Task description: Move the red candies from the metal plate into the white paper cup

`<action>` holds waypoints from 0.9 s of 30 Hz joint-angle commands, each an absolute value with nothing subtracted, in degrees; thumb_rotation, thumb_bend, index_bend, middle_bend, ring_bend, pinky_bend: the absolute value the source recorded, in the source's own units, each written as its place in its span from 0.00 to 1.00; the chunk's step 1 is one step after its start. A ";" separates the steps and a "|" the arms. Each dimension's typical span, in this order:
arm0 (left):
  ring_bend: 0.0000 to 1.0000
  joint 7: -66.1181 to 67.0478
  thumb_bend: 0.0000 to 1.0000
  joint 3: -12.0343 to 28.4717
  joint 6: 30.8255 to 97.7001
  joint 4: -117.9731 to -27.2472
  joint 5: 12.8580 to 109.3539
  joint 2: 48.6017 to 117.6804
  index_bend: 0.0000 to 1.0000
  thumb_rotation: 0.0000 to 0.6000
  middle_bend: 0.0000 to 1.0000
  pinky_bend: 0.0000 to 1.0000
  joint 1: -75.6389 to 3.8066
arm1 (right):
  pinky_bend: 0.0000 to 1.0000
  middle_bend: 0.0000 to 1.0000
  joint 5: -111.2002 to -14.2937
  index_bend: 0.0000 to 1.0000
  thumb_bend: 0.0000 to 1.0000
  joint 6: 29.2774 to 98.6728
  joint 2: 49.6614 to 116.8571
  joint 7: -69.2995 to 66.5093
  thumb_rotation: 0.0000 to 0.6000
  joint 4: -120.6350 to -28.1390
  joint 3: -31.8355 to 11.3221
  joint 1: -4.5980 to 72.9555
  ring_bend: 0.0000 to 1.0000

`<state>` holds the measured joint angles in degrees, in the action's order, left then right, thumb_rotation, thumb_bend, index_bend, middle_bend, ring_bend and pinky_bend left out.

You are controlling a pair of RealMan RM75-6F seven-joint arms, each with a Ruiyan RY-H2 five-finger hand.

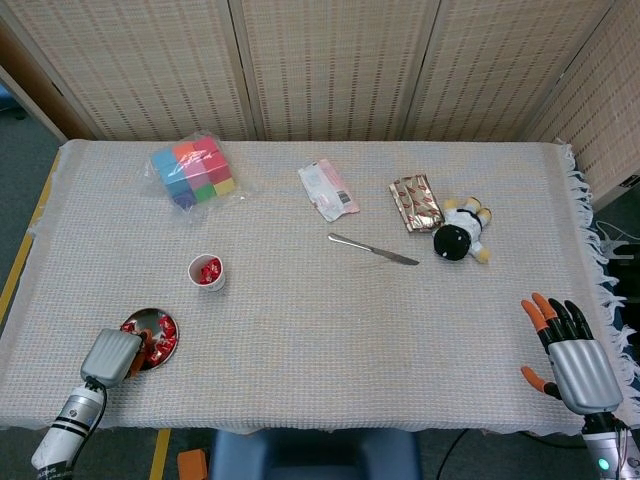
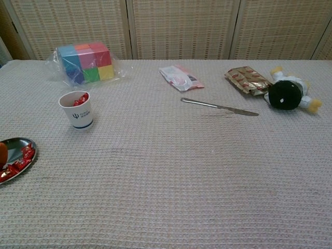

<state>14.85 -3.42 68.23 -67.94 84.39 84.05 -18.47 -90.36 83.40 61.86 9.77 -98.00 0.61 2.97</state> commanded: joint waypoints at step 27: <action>0.91 15.53 0.50 3.69 76.89 -79.68 90.21 79.33 0.68 1.00 0.75 1.00 -22.33 | 0.00 0.00 -90.17 0.00 0.12 83.15 61.97 9.83 1.00 -97.96 0.45 3.22 0.00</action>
<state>14.88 1.96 76.30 -77.43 89.74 80.46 -20.94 -90.16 83.15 61.97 9.84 -97.97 0.45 3.23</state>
